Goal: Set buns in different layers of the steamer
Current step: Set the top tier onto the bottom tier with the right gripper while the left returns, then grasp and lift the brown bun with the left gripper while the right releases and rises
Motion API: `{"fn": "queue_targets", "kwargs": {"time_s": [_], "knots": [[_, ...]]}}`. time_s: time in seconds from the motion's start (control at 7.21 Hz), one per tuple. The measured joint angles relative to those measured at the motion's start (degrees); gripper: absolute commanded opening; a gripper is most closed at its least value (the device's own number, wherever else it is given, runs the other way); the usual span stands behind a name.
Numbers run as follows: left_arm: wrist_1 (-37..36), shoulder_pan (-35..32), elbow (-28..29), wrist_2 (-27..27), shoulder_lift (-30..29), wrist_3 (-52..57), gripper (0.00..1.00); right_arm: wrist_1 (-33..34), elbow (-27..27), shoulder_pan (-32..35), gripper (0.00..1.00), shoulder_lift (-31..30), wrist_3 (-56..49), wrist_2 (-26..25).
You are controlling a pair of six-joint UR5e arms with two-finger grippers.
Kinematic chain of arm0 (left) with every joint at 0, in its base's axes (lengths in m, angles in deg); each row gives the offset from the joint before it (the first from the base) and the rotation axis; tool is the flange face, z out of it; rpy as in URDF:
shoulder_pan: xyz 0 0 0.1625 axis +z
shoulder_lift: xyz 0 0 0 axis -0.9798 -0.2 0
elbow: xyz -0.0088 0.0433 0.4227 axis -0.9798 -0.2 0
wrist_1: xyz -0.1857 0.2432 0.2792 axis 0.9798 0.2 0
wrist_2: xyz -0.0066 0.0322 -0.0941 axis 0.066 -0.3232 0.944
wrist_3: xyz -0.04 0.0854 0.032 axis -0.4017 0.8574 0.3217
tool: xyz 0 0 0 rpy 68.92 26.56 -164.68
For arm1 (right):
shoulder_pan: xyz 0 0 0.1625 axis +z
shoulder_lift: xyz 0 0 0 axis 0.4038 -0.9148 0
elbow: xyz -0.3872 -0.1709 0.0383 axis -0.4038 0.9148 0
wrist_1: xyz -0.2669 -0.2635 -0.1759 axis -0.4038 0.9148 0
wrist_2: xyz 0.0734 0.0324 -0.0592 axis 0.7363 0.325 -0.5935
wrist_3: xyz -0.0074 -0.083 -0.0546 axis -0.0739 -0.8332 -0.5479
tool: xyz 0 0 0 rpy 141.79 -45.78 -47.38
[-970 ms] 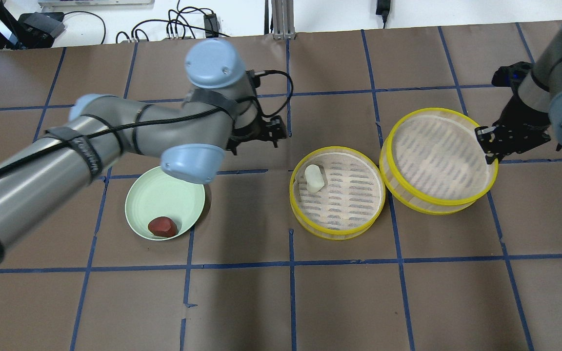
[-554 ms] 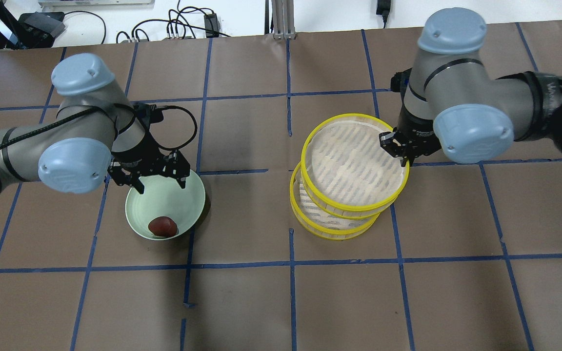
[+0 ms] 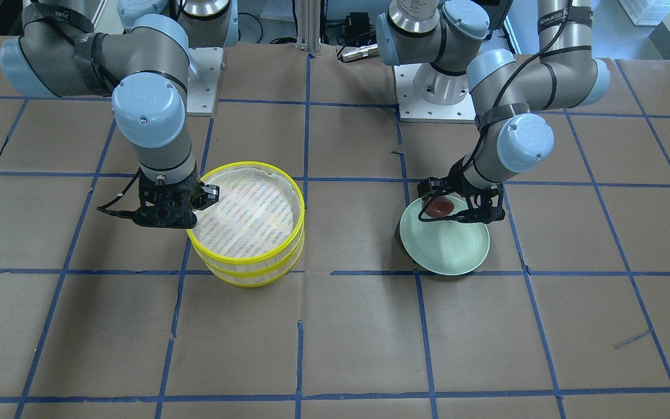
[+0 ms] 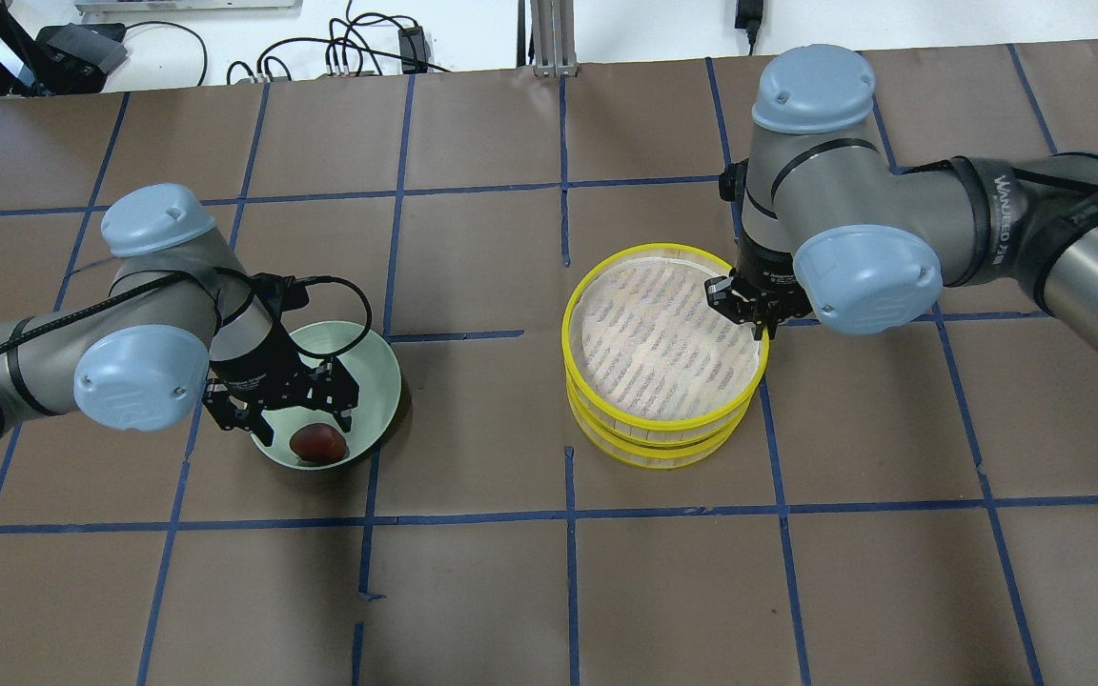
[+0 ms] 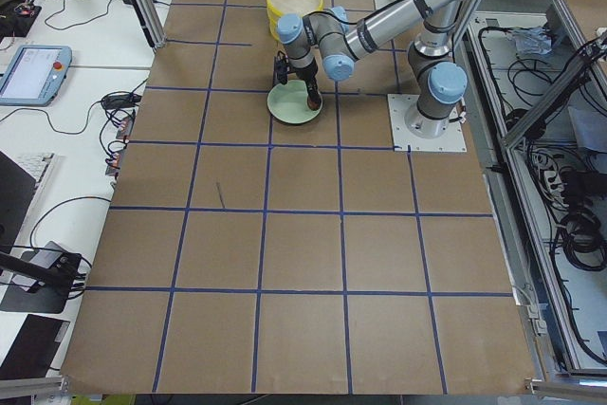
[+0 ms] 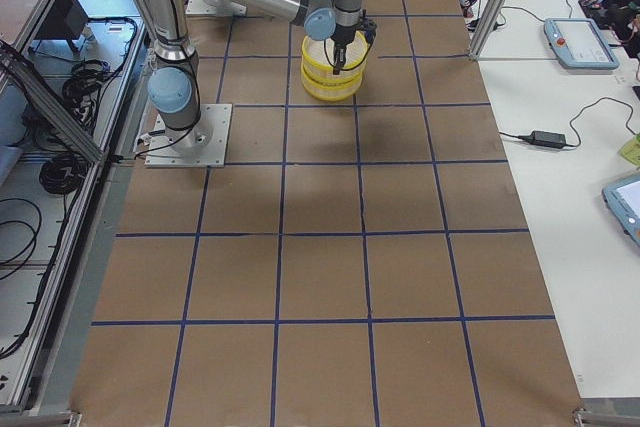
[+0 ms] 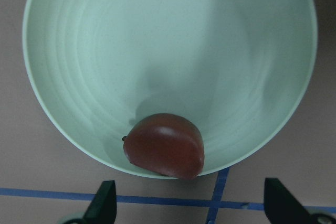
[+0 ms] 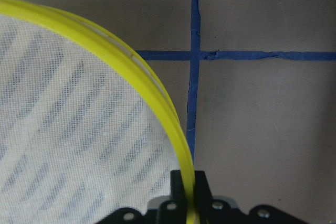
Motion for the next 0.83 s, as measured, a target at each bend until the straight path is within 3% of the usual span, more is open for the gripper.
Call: {"fn": "queue_targets", "kwargs": {"time_s": [0.55, 0.83], "knots": [[-4.2, 0.4, -0.2, 0.3, -3.4, 0.5, 0.86, 2.5, -0.6, 0.2, 0.08, 0.8, -0.7, -0.3], [-6.0, 0.4, -0.2, 0.3, -4.6, 0.5, 0.1, 2.8, -1.3, 0.2, 0.08, 1.0, -1.0, -0.6]]}}
